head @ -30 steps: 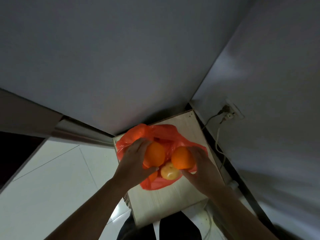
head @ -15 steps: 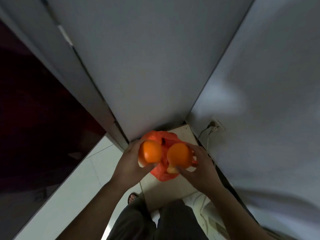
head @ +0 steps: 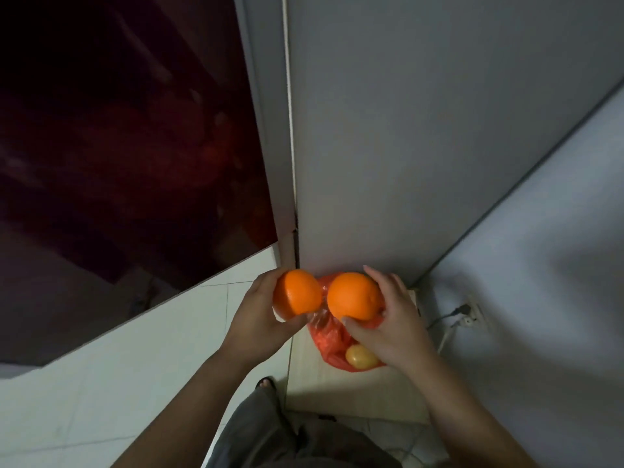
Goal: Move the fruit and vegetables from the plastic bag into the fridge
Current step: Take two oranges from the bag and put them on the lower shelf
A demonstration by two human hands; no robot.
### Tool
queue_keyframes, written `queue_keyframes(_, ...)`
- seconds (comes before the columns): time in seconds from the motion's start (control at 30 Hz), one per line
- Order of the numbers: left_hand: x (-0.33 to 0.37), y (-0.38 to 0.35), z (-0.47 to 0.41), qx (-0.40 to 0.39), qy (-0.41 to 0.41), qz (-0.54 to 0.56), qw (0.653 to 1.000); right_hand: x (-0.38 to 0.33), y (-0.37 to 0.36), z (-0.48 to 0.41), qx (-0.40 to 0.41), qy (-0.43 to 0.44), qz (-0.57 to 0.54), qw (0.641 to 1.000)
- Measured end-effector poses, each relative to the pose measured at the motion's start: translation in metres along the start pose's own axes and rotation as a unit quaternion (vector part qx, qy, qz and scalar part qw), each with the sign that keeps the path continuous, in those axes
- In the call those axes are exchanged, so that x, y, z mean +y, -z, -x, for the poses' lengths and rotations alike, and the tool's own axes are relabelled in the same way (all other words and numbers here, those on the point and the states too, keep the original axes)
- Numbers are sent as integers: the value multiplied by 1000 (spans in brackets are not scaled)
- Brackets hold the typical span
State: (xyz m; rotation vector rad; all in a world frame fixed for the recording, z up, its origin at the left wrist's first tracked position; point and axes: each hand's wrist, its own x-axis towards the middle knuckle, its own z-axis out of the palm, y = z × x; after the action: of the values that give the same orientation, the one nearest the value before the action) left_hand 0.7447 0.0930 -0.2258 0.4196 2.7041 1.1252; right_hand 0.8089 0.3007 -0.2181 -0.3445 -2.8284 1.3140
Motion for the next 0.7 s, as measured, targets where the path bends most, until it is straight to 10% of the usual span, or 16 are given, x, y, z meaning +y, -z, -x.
queue_keyframes(0.7,-41,51,143,177,207,19,962,-76,-78,19,-217,191,-2,957)
